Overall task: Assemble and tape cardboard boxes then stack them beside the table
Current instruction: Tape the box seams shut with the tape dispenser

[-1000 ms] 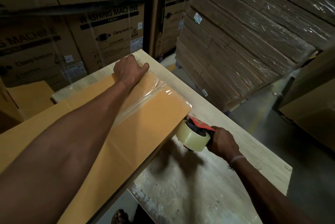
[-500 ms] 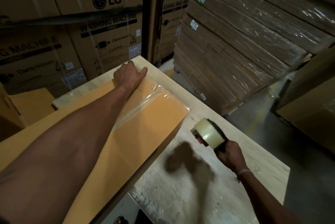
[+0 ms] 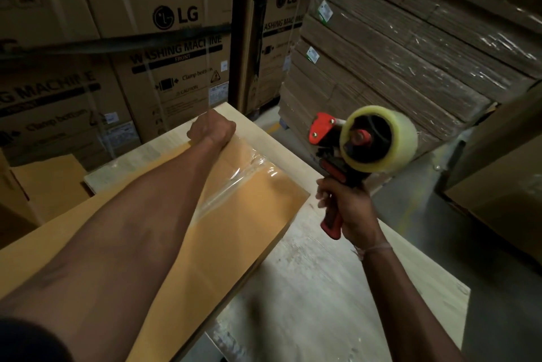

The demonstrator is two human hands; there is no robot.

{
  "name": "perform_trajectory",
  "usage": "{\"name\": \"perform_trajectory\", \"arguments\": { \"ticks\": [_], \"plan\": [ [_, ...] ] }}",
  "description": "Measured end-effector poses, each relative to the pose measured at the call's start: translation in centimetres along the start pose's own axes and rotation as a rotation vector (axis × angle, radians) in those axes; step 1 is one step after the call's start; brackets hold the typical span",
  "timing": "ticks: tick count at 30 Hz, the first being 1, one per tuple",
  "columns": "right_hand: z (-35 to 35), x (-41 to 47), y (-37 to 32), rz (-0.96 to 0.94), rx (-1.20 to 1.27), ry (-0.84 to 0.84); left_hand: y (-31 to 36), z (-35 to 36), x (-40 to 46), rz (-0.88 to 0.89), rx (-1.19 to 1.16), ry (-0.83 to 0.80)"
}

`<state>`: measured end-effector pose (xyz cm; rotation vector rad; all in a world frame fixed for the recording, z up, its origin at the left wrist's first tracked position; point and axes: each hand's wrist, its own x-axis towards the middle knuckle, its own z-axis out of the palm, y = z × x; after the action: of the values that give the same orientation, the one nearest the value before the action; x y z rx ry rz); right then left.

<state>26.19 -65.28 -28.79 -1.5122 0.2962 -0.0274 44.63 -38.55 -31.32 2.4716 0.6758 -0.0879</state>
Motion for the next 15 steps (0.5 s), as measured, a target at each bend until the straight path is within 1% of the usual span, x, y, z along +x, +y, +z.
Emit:
{"name": "perform_trajectory", "arguments": {
  "ticks": [2, 5, 6, 7, 8, 9, 10, 11, 12, 13, 15],
  "plan": [
    [1.6, 0.8, -0.3, -0.015, 0.018, -0.023, -0.1, 0.2, 0.2, 0.01, 0.025, 0.013],
    [3.1, 1.8, 0.2, 0.036, 0.015, -0.01, -0.5, 0.3, 0.7, -0.004, -0.036, -0.044],
    [3.4, 1.9, 0.4, 0.058, 0.02, -0.009, -0.8, 0.3, 0.4, 0.055, -0.025, -0.021],
    [3.7, 2.0, 0.5, 0.077, 0.032, -0.008, -1.1, 0.2, 0.0, 0.191, 0.006, 0.043],
    [3.9, 1.9, 0.6, 0.095, 0.048, -0.006, -1.5, 0.0, -0.6, 0.41, 0.032, 0.108],
    [4.0, 2.0, 0.6, 0.112, 0.063, -0.003, -2.0, -0.3, -1.2, 0.669, 0.052, 0.102],
    [4.0, 2.1, 0.7, 0.126, 0.071, 0.001, -2.6, -0.4, -1.6, 0.899, 0.062, 0.02],
    [3.9, 2.3, 0.9, 0.133, 0.072, 0.01, -3.2, -0.4, -1.9, 1.047, 0.069, -0.11],
    [3.9, 2.5, 0.9, 0.136, 0.066, 0.018, -3.6, -0.2, -2.1, 1.106, 0.084, -0.233],
    [3.8, 2.7, 1.0, 0.137, 0.06, 0.025, -3.6, -0.3, -2.3, 1.113, 0.096, -0.301],
    [3.6, 3.2, 1.3, 0.156, 0.048, 0.038, -3.0, -0.5, -2.4, 1.05, 0.134, -0.357]
  ]
}}
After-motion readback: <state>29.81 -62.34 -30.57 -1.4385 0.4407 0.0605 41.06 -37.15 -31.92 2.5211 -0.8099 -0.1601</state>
